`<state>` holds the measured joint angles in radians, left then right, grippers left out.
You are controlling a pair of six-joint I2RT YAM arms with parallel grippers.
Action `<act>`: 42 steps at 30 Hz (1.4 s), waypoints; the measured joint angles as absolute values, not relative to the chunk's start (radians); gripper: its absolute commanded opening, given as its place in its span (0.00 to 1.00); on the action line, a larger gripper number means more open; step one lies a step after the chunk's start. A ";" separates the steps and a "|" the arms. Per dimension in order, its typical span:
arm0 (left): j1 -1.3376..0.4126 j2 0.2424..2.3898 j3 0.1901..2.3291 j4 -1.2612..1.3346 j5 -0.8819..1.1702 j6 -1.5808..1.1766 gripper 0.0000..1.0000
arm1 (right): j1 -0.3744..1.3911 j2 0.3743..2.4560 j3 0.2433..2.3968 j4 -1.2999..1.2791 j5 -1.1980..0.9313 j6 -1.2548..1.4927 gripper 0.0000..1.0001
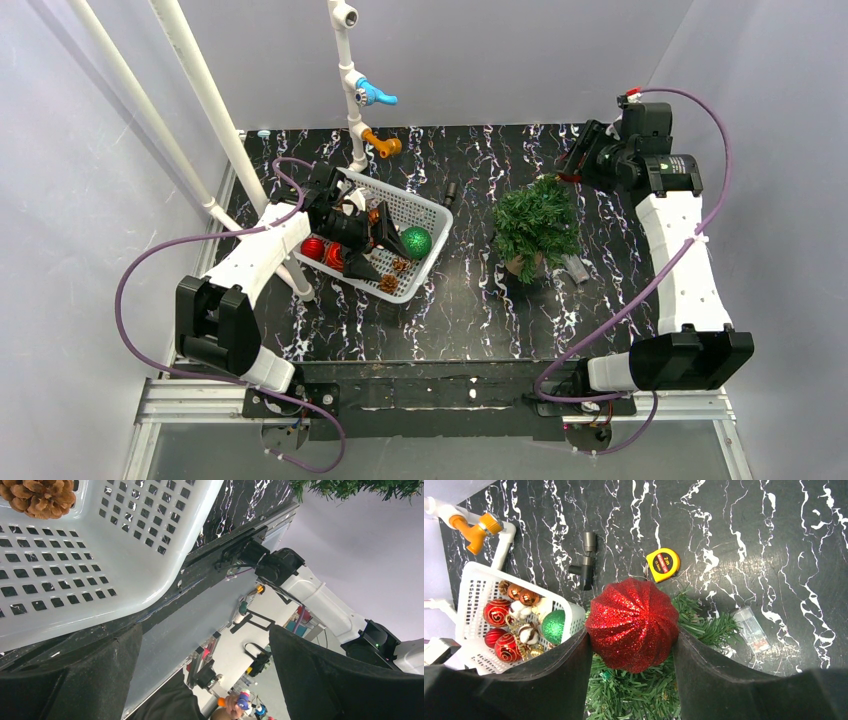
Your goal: Decorate the small christmas tree
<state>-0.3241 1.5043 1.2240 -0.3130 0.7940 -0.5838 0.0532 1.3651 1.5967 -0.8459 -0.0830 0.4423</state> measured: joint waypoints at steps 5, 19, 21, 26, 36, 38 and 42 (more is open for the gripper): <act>-0.324 1.508 1.224 -0.314 0.794 -0.584 0.99 | 0.053 1.365 1.585 -0.841 -0.093 0.442 0.29; -0.332 1.515 1.224 -0.315 0.794 -0.584 1.00 | 0.052 1.327 1.561 -0.837 -0.132 0.442 0.82; -0.332 1.515 1.224 -0.315 0.794 -0.584 0.99 | 0.052 1.322 1.561 -0.838 -0.128 0.439 0.82; -0.334 1.515 1.228 -0.317 0.793 -0.585 1.00 | 0.052 1.304 1.568 -0.862 -0.079 0.413 0.85; -0.347 1.513 1.256 -0.340 0.774 -0.580 1.00 | 0.045 1.265 1.601 -0.915 0.030 0.358 0.87; -0.349 1.511 1.270 -0.353 0.764 -0.574 0.99 | 0.040 1.251 1.611 -0.929 0.055 0.347 0.87; -0.358 1.510 1.321 -0.396 0.724 -0.543 1.00 | 0.037 1.214 1.641 -0.945 0.096 0.326 0.87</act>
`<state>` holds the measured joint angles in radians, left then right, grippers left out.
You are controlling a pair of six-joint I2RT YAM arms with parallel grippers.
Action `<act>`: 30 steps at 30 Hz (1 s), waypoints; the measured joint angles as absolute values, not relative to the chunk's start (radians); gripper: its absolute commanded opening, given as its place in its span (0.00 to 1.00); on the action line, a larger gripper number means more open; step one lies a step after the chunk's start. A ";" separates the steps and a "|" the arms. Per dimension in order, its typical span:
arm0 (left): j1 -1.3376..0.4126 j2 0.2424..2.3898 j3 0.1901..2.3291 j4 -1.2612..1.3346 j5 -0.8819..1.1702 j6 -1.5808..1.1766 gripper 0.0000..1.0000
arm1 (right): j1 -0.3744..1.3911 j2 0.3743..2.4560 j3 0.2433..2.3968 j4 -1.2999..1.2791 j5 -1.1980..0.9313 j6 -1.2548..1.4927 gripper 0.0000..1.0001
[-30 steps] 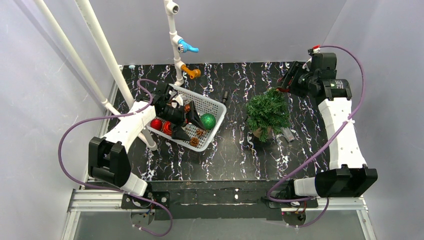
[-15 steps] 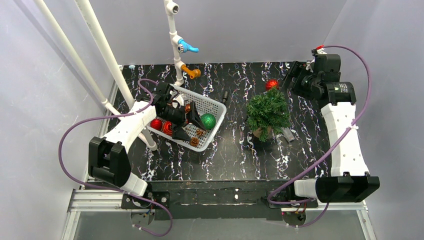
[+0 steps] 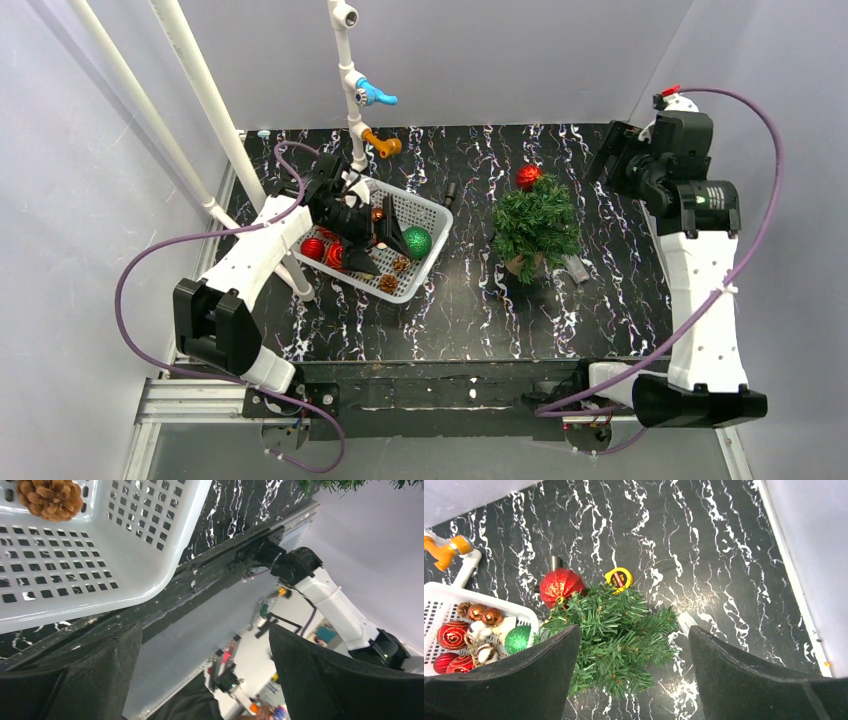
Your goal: Decorate the small christmas tree
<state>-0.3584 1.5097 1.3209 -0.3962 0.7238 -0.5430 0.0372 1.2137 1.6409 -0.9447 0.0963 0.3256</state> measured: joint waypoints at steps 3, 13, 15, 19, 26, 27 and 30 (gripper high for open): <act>-0.395 1.510 1.394 -0.450 0.646 -0.492 1.00 | 0.035 1.174 1.655 -0.945 0.105 0.313 0.87; -0.586 1.644 1.638 -0.549 0.262 -0.363 0.99 | 0.058 1.012 1.654 -0.913 -0.068 0.305 0.89; -0.581 1.711 1.665 -0.547 0.187 -0.371 0.99 | 0.065 0.999 1.653 -0.912 -0.075 0.299 0.90; -0.575 1.791 1.680 -0.537 0.076 -0.402 0.93 | 0.066 0.958 1.628 -0.915 -0.071 0.280 0.90; -0.575 1.811 1.680 -0.537 -0.113 -0.374 0.73 | 0.067 0.904 1.560 -0.917 -0.052 0.273 0.90; -0.574 1.811 1.678 -0.535 -0.126 -0.369 0.69 | 0.067 0.903 1.556 -0.918 -0.052 0.273 0.90; -0.566 1.811 1.657 -0.517 -0.159 -0.355 0.62 | 0.067 0.911 1.554 -0.916 -0.053 0.273 0.90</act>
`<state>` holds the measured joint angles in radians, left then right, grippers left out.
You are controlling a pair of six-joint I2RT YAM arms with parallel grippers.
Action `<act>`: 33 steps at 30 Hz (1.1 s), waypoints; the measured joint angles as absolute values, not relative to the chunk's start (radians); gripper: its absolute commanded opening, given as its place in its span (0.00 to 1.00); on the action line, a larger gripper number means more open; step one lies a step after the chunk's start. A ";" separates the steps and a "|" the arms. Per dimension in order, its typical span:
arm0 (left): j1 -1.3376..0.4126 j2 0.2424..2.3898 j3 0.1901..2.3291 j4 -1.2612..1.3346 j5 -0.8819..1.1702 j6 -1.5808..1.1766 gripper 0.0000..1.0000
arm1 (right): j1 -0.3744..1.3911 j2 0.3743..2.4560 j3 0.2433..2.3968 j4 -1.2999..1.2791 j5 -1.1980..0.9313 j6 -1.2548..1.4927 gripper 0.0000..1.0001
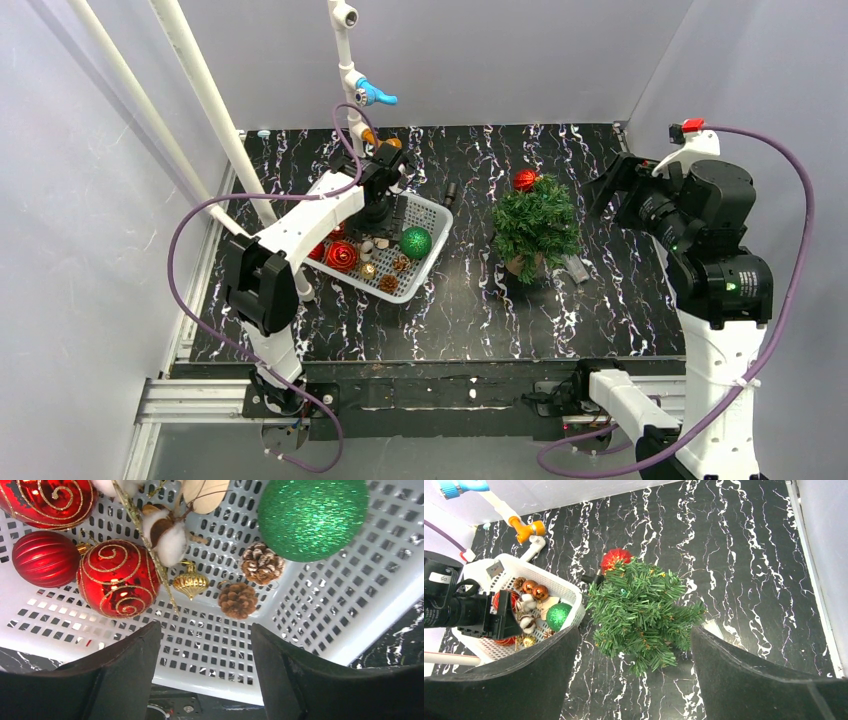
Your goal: Decorate the small christmas tree
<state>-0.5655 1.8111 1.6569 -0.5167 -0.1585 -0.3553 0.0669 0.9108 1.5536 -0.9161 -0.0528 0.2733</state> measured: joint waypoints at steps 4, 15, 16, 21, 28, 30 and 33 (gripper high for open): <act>-0.540 1.818 1.619 -0.493 -0.166 -0.350 0.58 | 0.067 0.930 1.554 -0.909 -0.054 0.274 0.90; -0.503 1.926 1.617 -0.467 -0.229 -0.341 0.44 | 0.067 0.971 1.554 -0.905 -0.059 0.273 0.90; -0.503 1.932 1.617 -0.464 -0.237 -0.341 0.43 | 0.067 0.971 1.554 -0.904 -0.060 0.273 0.90; -0.498 1.950 1.623 -0.453 -0.266 -0.344 0.39 | 0.067 0.978 1.554 -0.899 -0.060 0.273 0.90; -0.483 1.956 1.637 -0.437 -0.307 -0.352 0.32 | 0.067 0.983 1.554 -0.892 -0.059 0.272 0.90; -0.469 1.957 1.637 -0.424 -0.302 -0.356 0.28 | 0.067 0.984 1.554 -0.889 -0.059 0.272 0.90; -0.440 1.969 1.653 -0.420 -0.292 -0.363 0.18 | 0.067 0.989 1.554 -0.888 -0.059 0.272 0.90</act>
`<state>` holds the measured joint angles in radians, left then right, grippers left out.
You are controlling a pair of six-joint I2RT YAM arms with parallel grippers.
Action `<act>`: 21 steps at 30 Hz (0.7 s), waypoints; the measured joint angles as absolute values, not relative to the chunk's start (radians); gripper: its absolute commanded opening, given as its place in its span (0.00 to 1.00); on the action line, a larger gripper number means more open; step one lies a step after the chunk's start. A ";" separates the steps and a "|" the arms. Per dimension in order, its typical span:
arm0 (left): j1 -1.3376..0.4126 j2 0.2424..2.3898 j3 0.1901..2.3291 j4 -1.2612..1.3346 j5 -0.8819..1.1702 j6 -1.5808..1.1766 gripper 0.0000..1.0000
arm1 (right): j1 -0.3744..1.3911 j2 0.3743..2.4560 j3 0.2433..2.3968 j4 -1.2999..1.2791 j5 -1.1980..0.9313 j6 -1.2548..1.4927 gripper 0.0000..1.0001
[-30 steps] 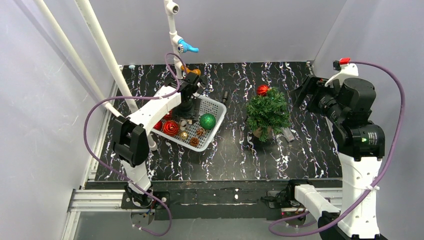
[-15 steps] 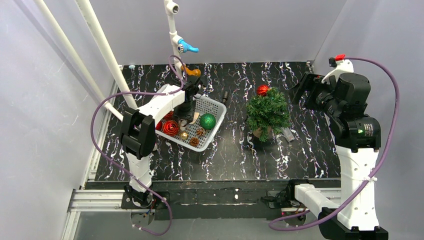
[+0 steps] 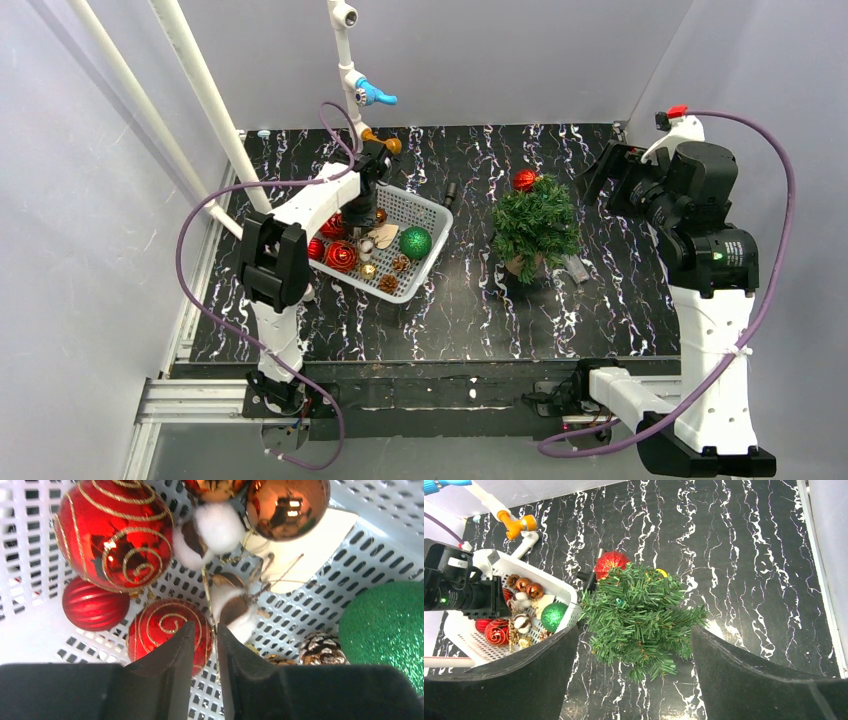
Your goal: Decorate the small christmas tree
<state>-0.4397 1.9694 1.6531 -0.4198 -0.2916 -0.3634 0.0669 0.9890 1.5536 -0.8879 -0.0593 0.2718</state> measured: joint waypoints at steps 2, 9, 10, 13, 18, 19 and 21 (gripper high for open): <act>-0.426 1.987 1.674 -0.418 -0.287 -0.365 0.08 | 0.067 0.995 1.554 -0.888 -0.059 0.272 0.90; -0.413 2.007 1.692 -0.417 -0.277 -0.357 0.00 | 0.067 1.010 1.554 -0.887 -0.060 0.273 0.90; -0.414 2.005 1.692 -0.418 -0.275 -0.355 0.00 | 0.067 1.010 1.554 -0.887 -0.060 0.273 0.90; -0.416 1.992 1.692 -0.422 -0.263 -0.347 0.00 | 0.067 1.010 1.554 -0.887 -0.060 0.273 0.90; -0.416 1.893 1.692 -0.429 -0.181 -0.340 0.00 | 0.067 1.014 1.556 -0.887 -0.061 0.273 0.90; -0.415 1.863 1.696 -0.431 -0.154 -0.340 0.00 | 0.067 1.016 1.558 -0.887 -0.062 0.273 0.90; -0.415 1.804 1.712 -0.436 -0.089 -0.339 0.00 | 0.067 1.023 1.568 -0.886 -0.068 0.273 0.90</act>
<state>-0.4149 1.8038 1.7119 -0.4358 -0.0895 -0.3386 0.0669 1.0229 1.5677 -0.8864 -0.0685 0.2733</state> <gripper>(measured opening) 0.012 0.904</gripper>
